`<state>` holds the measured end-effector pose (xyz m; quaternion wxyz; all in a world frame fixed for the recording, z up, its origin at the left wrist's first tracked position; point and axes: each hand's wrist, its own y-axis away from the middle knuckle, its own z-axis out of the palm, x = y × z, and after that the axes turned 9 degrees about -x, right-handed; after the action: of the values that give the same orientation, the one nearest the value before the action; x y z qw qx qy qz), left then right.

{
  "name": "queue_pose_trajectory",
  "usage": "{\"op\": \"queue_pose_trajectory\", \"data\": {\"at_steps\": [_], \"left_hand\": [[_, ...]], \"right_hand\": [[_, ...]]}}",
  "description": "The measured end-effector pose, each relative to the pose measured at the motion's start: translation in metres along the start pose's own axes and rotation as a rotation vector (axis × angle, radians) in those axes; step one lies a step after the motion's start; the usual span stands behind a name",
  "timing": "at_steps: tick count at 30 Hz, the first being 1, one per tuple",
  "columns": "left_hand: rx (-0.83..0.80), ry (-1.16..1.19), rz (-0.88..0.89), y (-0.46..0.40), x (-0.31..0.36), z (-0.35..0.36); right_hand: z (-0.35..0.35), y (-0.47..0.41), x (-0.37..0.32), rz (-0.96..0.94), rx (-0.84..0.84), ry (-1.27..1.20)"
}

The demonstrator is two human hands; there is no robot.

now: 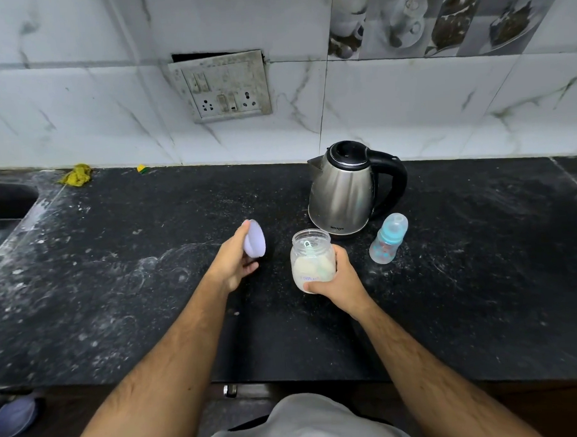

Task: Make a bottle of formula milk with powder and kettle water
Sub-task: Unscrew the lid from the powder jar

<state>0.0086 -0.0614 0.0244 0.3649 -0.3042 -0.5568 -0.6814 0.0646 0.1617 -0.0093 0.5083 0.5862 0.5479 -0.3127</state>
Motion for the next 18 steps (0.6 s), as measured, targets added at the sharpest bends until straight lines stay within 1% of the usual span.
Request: {"op": "queue_pose_trajectory", "data": {"at_steps": [4,9,13,18], "left_hand": [[0.026,0.194,-0.144,-0.007,-0.027,-0.016],[0.049,0.249,-0.157,-0.012,-0.041,-0.023],[0.101,0.114,-0.137,-0.02,-0.04,-0.022],[0.23,-0.103,-0.097,-0.031,-0.039,-0.022]], "right_hand": [[0.003,-0.003,0.001,0.004,0.01,0.025],[0.005,-0.005,0.002,0.015,0.017,0.058],[0.006,-0.006,0.003,0.017,0.042,0.11],[0.008,-0.007,0.006,0.017,0.068,0.15]]}}
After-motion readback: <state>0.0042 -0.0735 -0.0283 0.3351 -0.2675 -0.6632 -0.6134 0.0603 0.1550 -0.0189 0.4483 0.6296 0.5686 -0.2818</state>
